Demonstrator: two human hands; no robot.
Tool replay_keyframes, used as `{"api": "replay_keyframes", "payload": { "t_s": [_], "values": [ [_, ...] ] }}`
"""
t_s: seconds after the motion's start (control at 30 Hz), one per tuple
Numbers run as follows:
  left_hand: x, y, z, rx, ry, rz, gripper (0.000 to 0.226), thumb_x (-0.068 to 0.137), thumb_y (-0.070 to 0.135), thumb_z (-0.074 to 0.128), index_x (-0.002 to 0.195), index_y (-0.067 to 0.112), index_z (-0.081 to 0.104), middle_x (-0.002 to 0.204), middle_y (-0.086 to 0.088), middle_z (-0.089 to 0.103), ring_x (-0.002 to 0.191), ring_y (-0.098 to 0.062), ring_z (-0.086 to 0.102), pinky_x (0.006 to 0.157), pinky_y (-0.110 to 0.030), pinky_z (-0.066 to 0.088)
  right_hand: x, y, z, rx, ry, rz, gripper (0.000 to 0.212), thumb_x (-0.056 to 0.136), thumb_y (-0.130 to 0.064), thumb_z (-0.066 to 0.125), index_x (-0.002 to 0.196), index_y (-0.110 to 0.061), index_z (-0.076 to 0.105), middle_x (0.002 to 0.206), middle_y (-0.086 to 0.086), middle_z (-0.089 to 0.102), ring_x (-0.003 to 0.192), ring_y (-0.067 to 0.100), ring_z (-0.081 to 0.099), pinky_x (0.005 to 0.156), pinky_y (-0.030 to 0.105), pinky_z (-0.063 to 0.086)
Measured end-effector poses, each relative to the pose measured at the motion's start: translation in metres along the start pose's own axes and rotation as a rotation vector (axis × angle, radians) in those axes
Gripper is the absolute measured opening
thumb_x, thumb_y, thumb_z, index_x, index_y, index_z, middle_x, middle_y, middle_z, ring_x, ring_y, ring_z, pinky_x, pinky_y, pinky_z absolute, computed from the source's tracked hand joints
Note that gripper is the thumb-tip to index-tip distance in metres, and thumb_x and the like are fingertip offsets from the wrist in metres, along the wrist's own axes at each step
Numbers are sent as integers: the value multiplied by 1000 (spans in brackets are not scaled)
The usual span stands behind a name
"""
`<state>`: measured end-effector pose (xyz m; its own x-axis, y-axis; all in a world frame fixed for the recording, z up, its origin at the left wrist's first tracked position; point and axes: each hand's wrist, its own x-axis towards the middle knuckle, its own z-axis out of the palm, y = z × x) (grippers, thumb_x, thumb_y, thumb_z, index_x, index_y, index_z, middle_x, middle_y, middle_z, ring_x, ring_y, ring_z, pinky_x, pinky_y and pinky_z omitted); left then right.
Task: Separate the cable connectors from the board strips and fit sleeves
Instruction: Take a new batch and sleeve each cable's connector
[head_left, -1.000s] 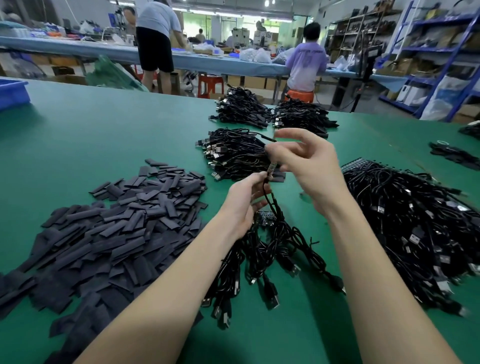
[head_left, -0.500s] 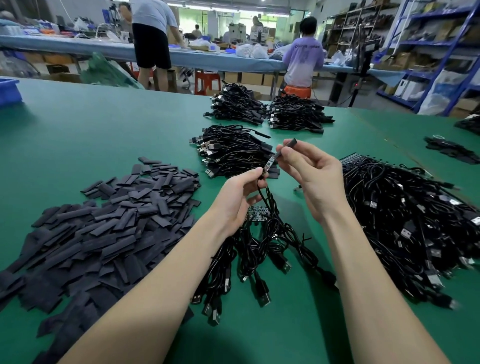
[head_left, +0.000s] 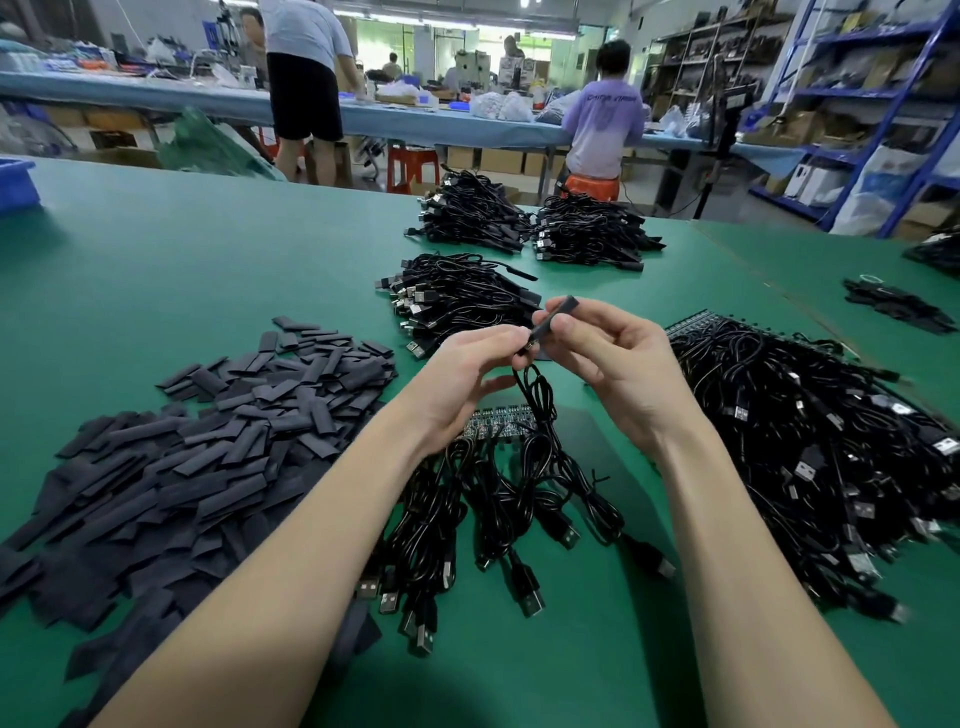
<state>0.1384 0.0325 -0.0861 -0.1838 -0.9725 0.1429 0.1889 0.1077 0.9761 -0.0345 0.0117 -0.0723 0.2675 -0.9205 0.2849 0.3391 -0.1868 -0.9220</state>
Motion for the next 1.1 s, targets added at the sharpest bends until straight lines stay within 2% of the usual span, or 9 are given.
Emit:
{"api": "replay_keyframes", "payload": {
  "t_s": [0.07, 0.17, 0.23, 0.3, 0.5, 0.63, 0.8, 0.93, 1.1],
  "values": [
    [2, 3, 1, 61, 26, 18, 26, 102, 24, 55, 83, 26, 73, 77, 10, 65, 78, 0, 63, 91, -37, 42, 1, 0, 2, 32, 40, -20, 23, 78, -14, 75, 100, -8, 76, 97, 9, 79, 84, 15, 75, 79, 20, 57],
    [5, 1, 4, 157, 89, 104, 2, 97, 22, 64, 98, 23, 66, 84, 8, 75, 85, 0, 68, 83, -27, 46, 2, 0, 1, 115, 159, -19, 16, 84, -9, 74, 100, -6, 75, 92, 7, 79, 80, 12, 74, 77, 17, 56],
    [6, -3, 6, 169, 129, 180, 11, 92, 15, 72, 100, 18, 64, 87, 0, 79, 85, -3, 71, 78, -15, 48, 2, -1, -1, 135, 211, -1, 12, 90, -3, 70, 101, -3, 74, 91, 7, 79, 78, 11, 73, 77, 17, 57],
    [7, -4, 8, 171, 166, 244, 12, 88, 9, 76, 96, 13, 68, 83, -3, 79, 82, -5, 73, 75, -8, 48, 2, -2, -2, 139, 227, 13, 10, 92, -1, 69, 101, -3, 74, 90, 7, 79, 77, 12, 73, 77, 17, 57],
    [9, -5, 8, 255, 208, 278, 12, 80, 6, 83, 87, 12, 74, 74, 4, 75, 73, -3, 70, 75, -12, 50, 0, -2, -5, 121, 210, 42, 11, 91, -1, 69, 101, -2, 74, 92, 10, 78, 80, 13, 73, 77, 17, 57],
    [8, -5, 7, 231, 193, 166, 13, 81, 11, 83, 90, 14, 74, 81, -1, 77, 75, 0, 69, 67, -7, 46, -4, -3, -9, 90, 176, 40, 19, 82, -8, 74, 99, -3, 74, 91, 8, 78, 78, 13, 73, 76, 17, 57],
    [7, -7, 12, 244, 177, 185, 10, 85, 14, 80, 89, 20, 74, 84, 3, 78, 82, 0, 71, 66, -7, 47, -7, -4, -15, 80, 205, 54, 28, 75, -13, 77, 101, -3, 73, 92, 7, 79, 83, 12, 73, 79, 18, 57],
    [8, -12, 14, 348, 183, 278, 8, 83, 14, 82, 86, 18, 75, 86, 2, 78, 85, -8, 73, 77, -13, 50, -10, -1, -17, 121, 238, 84, 15, 86, -5, 73, 101, -2, 74, 94, 9, 78, 87, 13, 74, 79, 17, 57],
    [9, -14, 12, 396, 178, 321, 6, 84, 17, 82, 85, 19, 77, 85, 7, 78, 83, -5, 72, 69, -12, 48, -11, -1, -15, 126, 214, 90, 12, 90, -3, 70, 101, -2, 74, 93, 9, 78, 86, 14, 74, 78, 16, 57]
  ]
}}
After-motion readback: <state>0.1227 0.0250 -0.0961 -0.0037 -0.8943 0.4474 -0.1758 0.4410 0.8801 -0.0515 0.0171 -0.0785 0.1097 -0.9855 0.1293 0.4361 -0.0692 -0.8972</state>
